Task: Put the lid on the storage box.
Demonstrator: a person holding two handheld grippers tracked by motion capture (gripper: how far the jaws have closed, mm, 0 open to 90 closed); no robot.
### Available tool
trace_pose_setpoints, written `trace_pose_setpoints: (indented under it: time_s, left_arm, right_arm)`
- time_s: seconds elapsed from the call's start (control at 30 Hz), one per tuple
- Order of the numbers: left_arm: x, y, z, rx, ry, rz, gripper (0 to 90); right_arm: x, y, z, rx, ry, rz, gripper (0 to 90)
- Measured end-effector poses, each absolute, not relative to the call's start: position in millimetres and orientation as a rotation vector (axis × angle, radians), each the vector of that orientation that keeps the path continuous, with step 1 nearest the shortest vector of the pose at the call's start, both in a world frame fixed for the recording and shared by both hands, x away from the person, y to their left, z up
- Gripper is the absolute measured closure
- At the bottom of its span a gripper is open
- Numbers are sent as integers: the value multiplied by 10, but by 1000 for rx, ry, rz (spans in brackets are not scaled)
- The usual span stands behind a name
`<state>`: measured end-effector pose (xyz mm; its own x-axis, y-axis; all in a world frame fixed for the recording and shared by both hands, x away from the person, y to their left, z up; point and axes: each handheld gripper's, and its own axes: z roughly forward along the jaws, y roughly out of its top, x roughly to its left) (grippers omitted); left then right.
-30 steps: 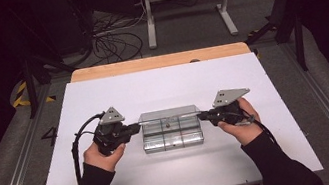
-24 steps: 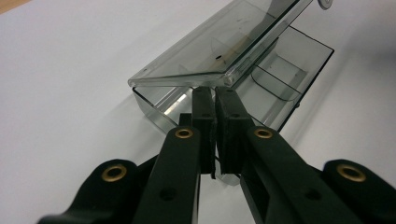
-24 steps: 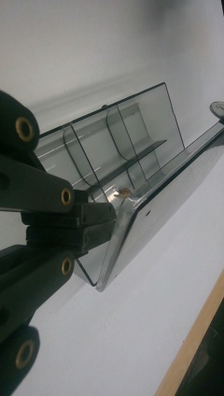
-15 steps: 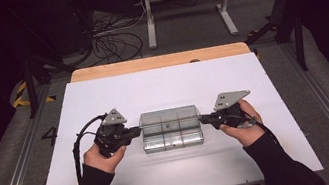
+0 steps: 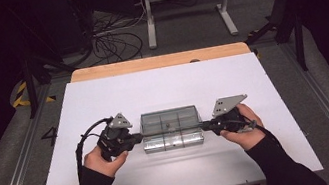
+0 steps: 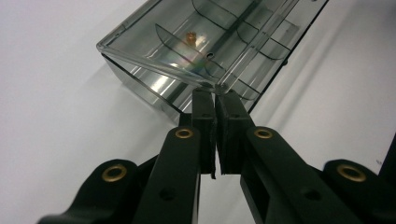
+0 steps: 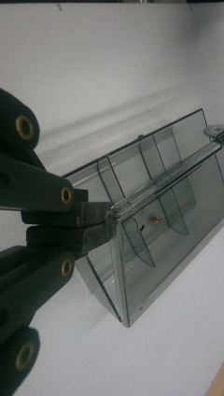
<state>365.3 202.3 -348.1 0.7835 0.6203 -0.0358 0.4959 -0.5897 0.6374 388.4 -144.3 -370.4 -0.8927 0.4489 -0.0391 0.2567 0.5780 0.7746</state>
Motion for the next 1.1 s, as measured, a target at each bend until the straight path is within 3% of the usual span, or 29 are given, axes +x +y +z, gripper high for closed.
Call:
trace_pose_setpoints:
  time_s: [1.1]
  left_arm:
    - [3620, 1919, -3675, 2497, 800, 205, 854]
  right_arm:
    - [3766, -1441, -3866, 570, 2691, 1093, 889]
